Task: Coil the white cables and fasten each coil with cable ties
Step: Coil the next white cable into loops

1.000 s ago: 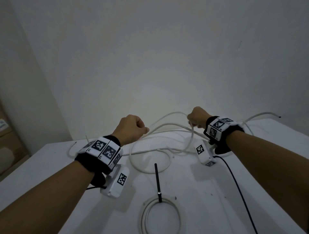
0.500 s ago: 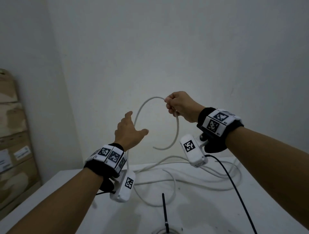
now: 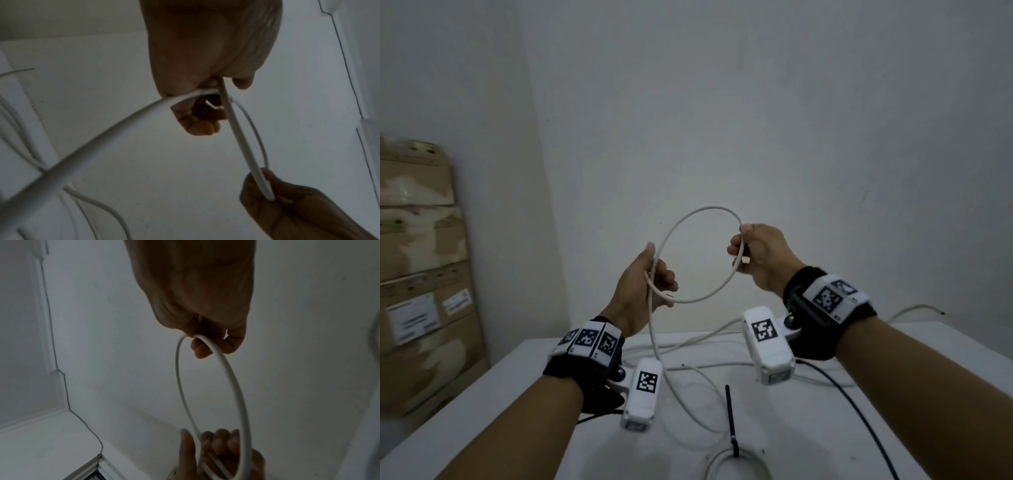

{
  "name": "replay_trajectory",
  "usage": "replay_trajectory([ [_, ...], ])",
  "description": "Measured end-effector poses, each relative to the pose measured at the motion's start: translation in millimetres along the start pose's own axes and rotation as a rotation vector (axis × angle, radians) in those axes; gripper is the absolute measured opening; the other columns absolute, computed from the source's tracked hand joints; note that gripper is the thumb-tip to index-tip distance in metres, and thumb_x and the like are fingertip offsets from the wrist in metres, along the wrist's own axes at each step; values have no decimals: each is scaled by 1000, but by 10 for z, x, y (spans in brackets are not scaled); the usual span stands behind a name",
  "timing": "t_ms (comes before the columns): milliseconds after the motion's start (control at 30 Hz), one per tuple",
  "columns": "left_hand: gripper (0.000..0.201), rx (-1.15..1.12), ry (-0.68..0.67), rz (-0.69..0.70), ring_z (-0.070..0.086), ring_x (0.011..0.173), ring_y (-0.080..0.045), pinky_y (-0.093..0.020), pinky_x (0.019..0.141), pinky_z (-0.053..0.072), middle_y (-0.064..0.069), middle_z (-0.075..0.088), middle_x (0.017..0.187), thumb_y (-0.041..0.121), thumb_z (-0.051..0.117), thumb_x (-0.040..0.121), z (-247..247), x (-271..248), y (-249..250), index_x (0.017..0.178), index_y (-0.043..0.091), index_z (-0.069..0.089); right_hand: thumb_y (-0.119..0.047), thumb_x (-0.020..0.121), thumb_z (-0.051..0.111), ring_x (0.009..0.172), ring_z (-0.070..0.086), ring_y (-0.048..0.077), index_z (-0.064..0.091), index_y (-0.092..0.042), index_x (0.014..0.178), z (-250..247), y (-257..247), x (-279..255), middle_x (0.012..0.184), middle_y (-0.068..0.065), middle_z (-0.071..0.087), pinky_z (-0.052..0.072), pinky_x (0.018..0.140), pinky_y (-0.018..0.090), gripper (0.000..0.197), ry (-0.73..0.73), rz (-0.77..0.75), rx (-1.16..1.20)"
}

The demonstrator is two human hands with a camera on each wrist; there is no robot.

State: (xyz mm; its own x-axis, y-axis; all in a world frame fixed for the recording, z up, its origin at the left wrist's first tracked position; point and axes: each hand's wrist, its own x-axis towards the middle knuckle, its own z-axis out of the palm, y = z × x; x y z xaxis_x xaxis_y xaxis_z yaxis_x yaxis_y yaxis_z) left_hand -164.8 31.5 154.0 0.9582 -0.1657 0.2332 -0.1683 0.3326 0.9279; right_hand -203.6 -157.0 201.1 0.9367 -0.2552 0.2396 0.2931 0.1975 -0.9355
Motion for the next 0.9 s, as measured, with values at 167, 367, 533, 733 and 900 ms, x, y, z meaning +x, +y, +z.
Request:
replay_trajectory([
  [167, 48, 117, 320, 54, 32, 33, -14, -20, 38, 25, 1, 31, 46, 49, 56, 91, -26, -118, -41, 61, 16, 39, -9, 98, 42, 53, 59, 21, 47, -8, 98, 61, 557, -319, 72, 11, 58, 46, 47, 27, 4, -71, 49, -141],
  [367, 43, 101, 390, 40, 27, 30, -11, -17, 37, 20, 3, 34, 41, 46, 53, 93, -248, -142, -64, 78, 7, 62, -12, 94, 54, 55, 64, 30, 41, -6, 119, -52, 911, -660, 82, 18, 66, 53, 44, 33, 29, -439, 206, -271],
  [533, 41, 177, 326, -1, 23, 30, -11, -17, 35, 19, 3, 27, 41, 41, 50, 97, -304, -166, -89, 83, 4, 62, -31, 93, 50, 89, 63, 32, 45, -27, 129, 38, 1146, -668, 103, 17, 61, 52, 71, 39, 37, -222, -448, -1094],
  [733, 37, 169, 311, 57, 22, 29, -11, -16, 37, 18, 4, 27, 36, 38, 54, 96, -299, -188, 73, 81, 4, 59, -63, 90, 32, 144, -3, 43, 63, -27, 115, 238, 1081, -785, 157, 24, 0, 2, 112, 61, 54, -301, -482, -1639],
  [900, 36, 194, 254, 146, 23, 30, -12, -18, 37, 19, 3, 29, 36, 38, 54, 95, -149, -146, 410, 80, 5, 57, -38, 82, 67, 112, 60, 30, 70, -21, 90, 455, 963, -773, 118, 14, 66, 37, 105, 54, 19, -360, -1068, -1473],
])
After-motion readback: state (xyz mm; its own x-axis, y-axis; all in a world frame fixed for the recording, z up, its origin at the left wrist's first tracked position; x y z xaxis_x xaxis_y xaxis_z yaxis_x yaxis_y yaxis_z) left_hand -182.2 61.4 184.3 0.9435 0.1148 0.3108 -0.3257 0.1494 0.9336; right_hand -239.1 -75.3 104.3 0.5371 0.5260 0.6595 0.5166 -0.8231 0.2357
